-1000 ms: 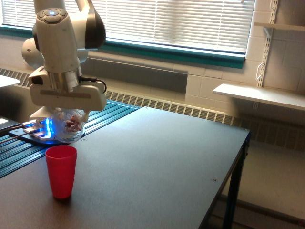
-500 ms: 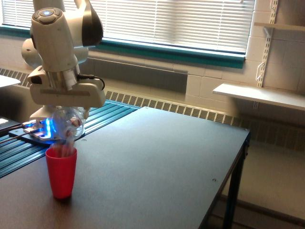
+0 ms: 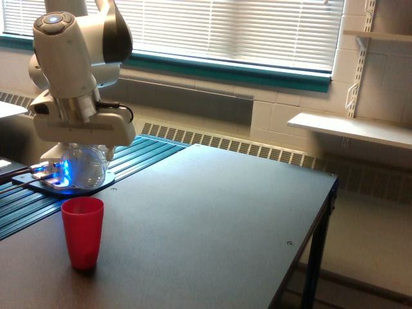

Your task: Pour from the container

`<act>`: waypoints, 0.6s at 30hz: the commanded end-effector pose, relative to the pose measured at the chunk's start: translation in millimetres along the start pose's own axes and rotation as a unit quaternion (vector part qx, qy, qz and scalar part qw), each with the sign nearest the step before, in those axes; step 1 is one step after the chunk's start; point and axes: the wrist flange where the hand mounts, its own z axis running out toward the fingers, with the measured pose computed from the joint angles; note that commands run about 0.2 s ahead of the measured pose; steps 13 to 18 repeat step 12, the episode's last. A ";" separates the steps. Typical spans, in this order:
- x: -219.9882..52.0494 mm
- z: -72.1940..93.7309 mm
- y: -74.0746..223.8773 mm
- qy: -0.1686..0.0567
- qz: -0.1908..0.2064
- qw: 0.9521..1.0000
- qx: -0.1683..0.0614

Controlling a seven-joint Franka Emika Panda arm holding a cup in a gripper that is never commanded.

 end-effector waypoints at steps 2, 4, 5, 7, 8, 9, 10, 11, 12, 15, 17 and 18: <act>0.4 0.7 1.4 0.001 -0.008 1.000 -0.003; -0.9 0.9 0.5 0.003 -0.011 1.000 -0.003; -1.8 1.0 -0.3 0.005 -0.014 1.000 -0.003; -3.3 0.9 -1.7 0.007 -0.018 1.000 -0.002; -3.6 0.2 -2.7 0.008 -0.018 1.000 0.000; -3.8 -0.6 -3.8 0.009 -0.019 1.000 0.003; -4.0 -0.9 -4.4 0.012 -0.020 1.000 0.003; -4.0 -1.3 -4.9 0.015 -0.019 1.000 0.002; -4.0 -1.4 -5.1 0.017 -0.018 1.000 0.001; -4.0 -1.4 -5.1 0.017 -0.018 1.000 0.001; -4.0 -1.4 -5.1 0.017 -0.018 1.000 0.001; -4.0 -1.4 -5.1 0.017 -0.018 1.000 0.001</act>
